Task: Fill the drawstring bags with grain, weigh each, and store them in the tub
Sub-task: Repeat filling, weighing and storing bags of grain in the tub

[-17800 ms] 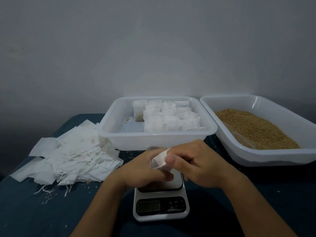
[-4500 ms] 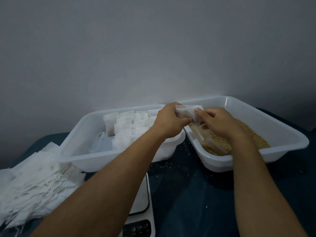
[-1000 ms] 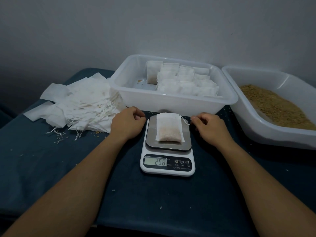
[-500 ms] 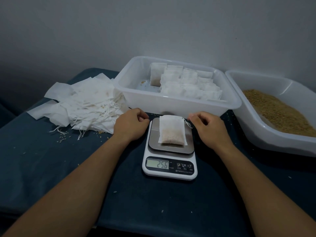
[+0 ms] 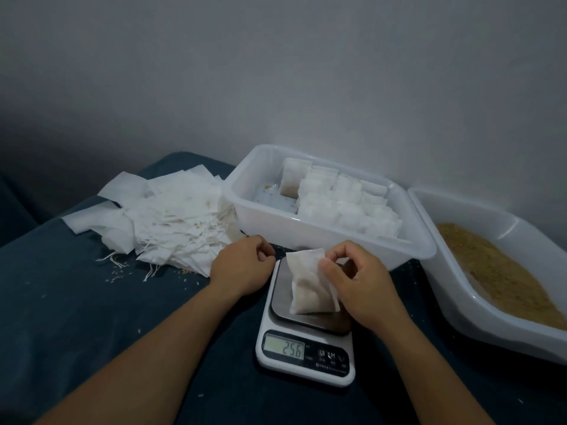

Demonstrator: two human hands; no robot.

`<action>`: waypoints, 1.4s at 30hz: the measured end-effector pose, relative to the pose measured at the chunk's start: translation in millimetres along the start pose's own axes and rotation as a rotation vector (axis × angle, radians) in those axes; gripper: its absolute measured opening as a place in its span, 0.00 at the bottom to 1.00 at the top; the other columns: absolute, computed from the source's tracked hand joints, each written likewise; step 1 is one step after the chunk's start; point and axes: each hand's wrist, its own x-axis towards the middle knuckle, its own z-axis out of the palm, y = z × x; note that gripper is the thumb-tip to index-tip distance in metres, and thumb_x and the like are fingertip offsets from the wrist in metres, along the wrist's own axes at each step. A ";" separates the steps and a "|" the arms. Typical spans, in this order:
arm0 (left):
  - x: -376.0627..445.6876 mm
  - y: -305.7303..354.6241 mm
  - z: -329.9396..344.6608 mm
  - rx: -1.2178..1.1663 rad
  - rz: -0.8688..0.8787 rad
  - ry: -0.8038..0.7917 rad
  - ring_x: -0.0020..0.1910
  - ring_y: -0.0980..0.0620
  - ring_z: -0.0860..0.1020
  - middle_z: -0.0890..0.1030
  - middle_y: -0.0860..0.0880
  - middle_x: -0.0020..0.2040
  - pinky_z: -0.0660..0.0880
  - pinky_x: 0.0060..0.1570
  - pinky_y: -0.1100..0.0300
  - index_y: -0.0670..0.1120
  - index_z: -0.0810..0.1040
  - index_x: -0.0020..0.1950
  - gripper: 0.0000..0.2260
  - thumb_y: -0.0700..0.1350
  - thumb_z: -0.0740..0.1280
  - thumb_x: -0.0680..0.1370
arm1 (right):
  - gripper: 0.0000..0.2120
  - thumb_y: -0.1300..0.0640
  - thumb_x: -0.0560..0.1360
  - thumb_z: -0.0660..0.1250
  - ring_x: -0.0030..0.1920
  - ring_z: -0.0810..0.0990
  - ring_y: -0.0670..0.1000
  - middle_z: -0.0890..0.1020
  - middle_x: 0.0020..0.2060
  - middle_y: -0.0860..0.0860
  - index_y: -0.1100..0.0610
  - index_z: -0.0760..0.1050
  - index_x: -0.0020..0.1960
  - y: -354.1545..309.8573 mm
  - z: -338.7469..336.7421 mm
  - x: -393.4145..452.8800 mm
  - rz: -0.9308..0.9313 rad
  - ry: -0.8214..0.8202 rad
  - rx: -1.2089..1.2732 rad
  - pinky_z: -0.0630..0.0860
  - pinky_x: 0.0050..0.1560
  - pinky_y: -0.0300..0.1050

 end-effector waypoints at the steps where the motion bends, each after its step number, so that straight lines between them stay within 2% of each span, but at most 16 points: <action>1: -0.1 0.1 -0.3 -0.003 -0.001 0.004 0.42 0.59 0.77 0.80 0.60 0.43 0.71 0.39 0.60 0.61 0.79 0.48 0.03 0.52 0.67 0.77 | 0.08 0.52 0.79 0.71 0.31 0.75 0.44 0.80 0.33 0.45 0.45 0.77 0.42 -6.4 -2.9 -0.1 -0.013 -0.010 0.019 0.73 0.33 0.35; 4: -1.9 0.6 -1.0 -0.003 -0.002 0.018 0.37 0.64 0.72 0.77 0.62 0.38 0.65 0.33 0.64 0.62 0.74 0.41 0.06 0.51 0.66 0.77 | 0.08 0.51 0.80 0.68 0.36 0.79 0.55 0.81 0.36 0.50 0.44 0.75 0.43 -28.6 -10.3 3.0 -0.058 -0.037 0.041 0.79 0.38 0.49; 6: -2.6 0.6 0.0 -0.007 -0.002 0.021 0.36 0.63 0.72 0.76 0.61 0.36 0.63 0.32 0.64 0.61 0.71 0.38 0.09 0.51 0.66 0.77 | 0.08 0.52 0.80 0.68 0.36 0.80 0.56 0.81 0.36 0.50 0.44 0.74 0.43 -45.5 -15.1 11.4 -0.117 -0.032 0.021 0.79 0.37 0.52; 11: -2.1 0.5 0.1 -0.030 -0.011 0.009 0.40 0.61 0.73 0.76 0.63 0.39 0.68 0.37 0.61 0.62 0.76 0.45 0.03 0.53 0.66 0.77 | 0.07 0.55 0.78 0.73 0.36 0.82 0.48 0.84 0.39 0.46 0.45 0.76 0.47 -83.3 -22.6 72.5 -0.184 0.033 0.019 0.79 0.36 0.38; 15: -4.0 -1.6 1.6 -0.051 0.017 0.018 0.40 0.62 0.74 0.78 0.63 0.40 0.66 0.34 0.68 0.62 0.78 0.49 0.02 0.54 0.67 0.79 | 0.10 0.59 0.80 0.72 0.38 0.85 0.46 0.86 0.38 0.50 0.49 0.79 0.59 -90.1 -10.9 151.3 -0.040 -0.033 0.128 0.80 0.40 0.36; 17: -4.7 -2.1 1.9 -0.068 0.015 0.025 0.39 0.64 0.75 0.79 0.63 0.40 0.65 0.34 0.70 0.63 0.78 0.49 0.02 0.55 0.67 0.79 | 0.06 0.63 0.79 0.71 0.37 0.84 0.49 0.86 0.35 0.50 0.53 0.83 0.51 -83.3 4.9 185.9 0.027 -0.049 0.167 0.81 0.44 0.42; 19: -6.3 -1.9 2.8 -0.080 0.005 0.031 0.40 0.65 0.75 0.79 0.63 0.40 0.65 0.34 0.70 0.64 0.76 0.48 0.02 0.55 0.67 0.78 | 0.10 0.66 0.76 0.72 0.36 0.83 0.52 0.84 0.31 0.50 0.54 0.84 0.40 -70.7 27.7 213.0 0.088 -0.038 0.133 0.84 0.47 0.50; 21: -7.8 -2.0 3.9 -0.087 0.005 0.028 0.40 0.66 0.75 0.79 0.64 0.40 0.66 0.35 0.70 0.64 0.76 0.47 0.02 0.56 0.67 0.78 | 0.10 0.65 0.73 0.71 0.40 0.86 0.55 0.85 0.31 0.50 0.55 0.84 0.35 -55.2 51.1 233.2 0.176 -0.022 0.052 0.86 0.50 0.56; 23: -8.7 -2.0 4.1 -0.094 0.012 0.031 0.41 0.66 0.75 0.79 0.64 0.40 0.67 0.36 0.70 0.64 0.76 0.47 0.02 0.56 0.66 0.78 | 0.07 0.65 0.72 0.70 0.44 0.88 0.57 0.86 0.35 0.52 0.57 0.84 0.38 -35.6 67.7 251.1 0.280 -0.032 0.012 0.86 0.50 0.58; 26: -7.6 -2.1 4.0 -0.108 0.020 0.048 0.43 0.64 0.76 0.79 0.62 0.41 0.69 0.38 0.67 0.63 0.76 0.48 0.01 0.56 0.66 0.78 | 0.02 0.69 0.72 0.70 0.45 0.88 0.60 0.87 0.43 0.61 0.64 0.81 0.42 -6.7 78.9 275.3 0.452 -0.052 0.052 0.86 0.52 0.59; 31: -6.8 -2.1 6.2 -0.124 0.019 0.063 0.44 0.63 0.77 0.79 0.61 0.44 0.68 0.39 0.70 0.62 0.77 0.50 0.03 0.56 0.65 0.78 | 0.03 0.73 0.70 0.70 0.46 0.87 0.65 0.83 0.36 0.63 0.68 0.78 0.41 25.2 76.9 300.2 0.590 0.078 0.133 0.84 0.56 0.64; 35: -6.5 -0.4 5.6 -0.113 0.003 0.047 0.45 0.62 0.77 0.79 0.62 0.45 0.73 0.44 0.66 0.62 0.77 0.50 0.03 0.56 0.65 0.78 | 0.05 0.65 0.72 0.70 0.47 0.86 0.62 0.84 0.40 0.61 0.66 0.79 0.47 19.1 72.6 297.1 0.563 0.094 0.028 0.84 0.54 0.57; 37: -7.7 0.8 4.5 -0.087 -0.002 0.035 0.46 0.62 0.77 0.80 0.62 0.45 0.75 0.46 0.63 0.62 0.78 0.50 0.04 0.56 0.65 0.78 | 0.14 0.62 0.75 0.68 0.55 0.84 0.62 0.83 0.50 0.62 0.65 0.79 0.60 8.9 72.3 289.2 0.503 0.058 -0.099 0.81 0.59 0.57; 39: -8.5 2.0 3.2 -0.080 -0.006 0.028 0.47 0.61 0.77 0.80 0.62 0.45 0.75 0.45 0.64 0.61 0.78 0.51 0.04 0.55 0.64 0.78 | 0.25 0.58 0.78 0.68 0.67 0.78 0.62 0.78 0.66 0.60 0.60 0.70 0.75 -5.2 74.5 278.8 0.376 0.061 -0.270 0.76 0.67 0.53; 40: -8.2 3.3 2.2 -0.081 -0.007 0.027 0.47 0.61 0.77 0.80 0.62 0.46 0.74 0.45 0.64 0.61 0.79 0.52 0.05 0.55 0.64 0.79 | 0.29 0.57 0.79 0.68 0.69 0.76 0.61 0.73 0.71 0.60 0.57 0.66 0.78 -16.6 76.7 271.8 0.289 0.081 -0.312 0.74 0.68 0.51; 42: -8.5 5.2 0.6 -0.079 -0.012 0.018 0.47 0.60 0.78 0.81 0.61 0.47 0.75 0.46 0.63 0.60 0.79 0.53 0.06 0.55 0.65 0.79 | 0.28 0.56 0.80 0.68 0.67 0.76 0.59 0.71 0.72 0.57 0.52 0.66 0.78 -45.0 85.0 253.6 0.068 0.119 -0.337 0.72 0.67 0.50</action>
